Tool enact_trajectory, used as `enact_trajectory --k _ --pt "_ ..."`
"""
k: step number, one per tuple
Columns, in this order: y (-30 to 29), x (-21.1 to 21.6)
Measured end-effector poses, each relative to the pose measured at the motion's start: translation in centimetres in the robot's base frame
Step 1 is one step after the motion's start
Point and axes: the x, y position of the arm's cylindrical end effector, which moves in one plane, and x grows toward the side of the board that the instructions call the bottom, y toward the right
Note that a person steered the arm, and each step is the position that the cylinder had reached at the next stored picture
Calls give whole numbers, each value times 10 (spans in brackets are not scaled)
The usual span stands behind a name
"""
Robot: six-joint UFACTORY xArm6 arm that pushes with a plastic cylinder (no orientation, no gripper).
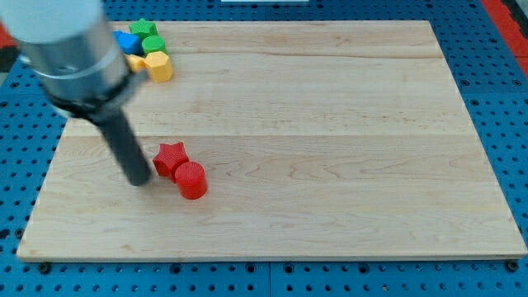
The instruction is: Push red circle along with red star towards center left
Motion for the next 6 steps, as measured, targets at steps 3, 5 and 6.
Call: enact_trajectory --k 3,5,6 --pt "60 16" --pt "-36 -67" --pt "-26 -77"
